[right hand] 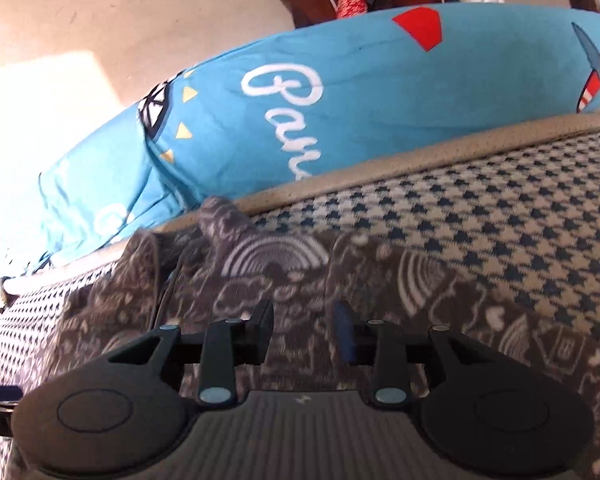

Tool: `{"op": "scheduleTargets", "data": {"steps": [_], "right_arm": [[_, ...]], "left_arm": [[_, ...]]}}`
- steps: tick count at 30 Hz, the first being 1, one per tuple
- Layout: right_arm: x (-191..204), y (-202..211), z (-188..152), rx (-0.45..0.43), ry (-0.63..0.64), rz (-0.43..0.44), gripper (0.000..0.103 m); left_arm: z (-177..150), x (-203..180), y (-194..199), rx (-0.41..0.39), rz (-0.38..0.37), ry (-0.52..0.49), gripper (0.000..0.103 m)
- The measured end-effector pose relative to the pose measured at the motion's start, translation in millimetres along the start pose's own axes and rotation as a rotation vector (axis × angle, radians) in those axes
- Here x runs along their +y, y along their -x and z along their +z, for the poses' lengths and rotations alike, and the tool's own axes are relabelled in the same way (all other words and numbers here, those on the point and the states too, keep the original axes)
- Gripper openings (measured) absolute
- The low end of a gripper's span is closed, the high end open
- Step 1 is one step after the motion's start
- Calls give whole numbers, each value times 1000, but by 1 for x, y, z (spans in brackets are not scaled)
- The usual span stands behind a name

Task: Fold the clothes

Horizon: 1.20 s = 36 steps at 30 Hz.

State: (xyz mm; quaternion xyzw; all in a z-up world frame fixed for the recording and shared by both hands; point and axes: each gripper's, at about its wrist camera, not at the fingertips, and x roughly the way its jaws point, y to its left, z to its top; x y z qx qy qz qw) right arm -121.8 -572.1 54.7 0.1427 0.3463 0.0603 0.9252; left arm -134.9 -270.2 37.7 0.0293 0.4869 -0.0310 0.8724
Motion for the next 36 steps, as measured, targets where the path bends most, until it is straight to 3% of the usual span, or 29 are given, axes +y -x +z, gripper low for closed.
{"op": "scheduleTargets", "data": {"steps": [6,7,9,11,21,27,36], "right_arm": [[0,-4,-18,22,63,-15,32],[-1,-4,-18,28,71,-51,33],[-7,-6,-17,41,79,-106,31],[-17,-5,-16,39,64,-71,30],[-28,17,-16,59,19,-141,33],[-28,53,-29,91,-15,-101,35],[-26,105,-68,118,-8,-76,43]], "left_arm": [[-15,-17,-14,-7,115,-147,103],[-17,-15,-14,-9,115,-148,103],[-22,-11,-13,-16,112,-147,103],[-27,-6,-11,-18,120,-141,103],[-46,33,1,14,118,-11,103],[-57,23,23,-34,173,-30,103],[-84,3,64,-133,104,-24,103]]}}
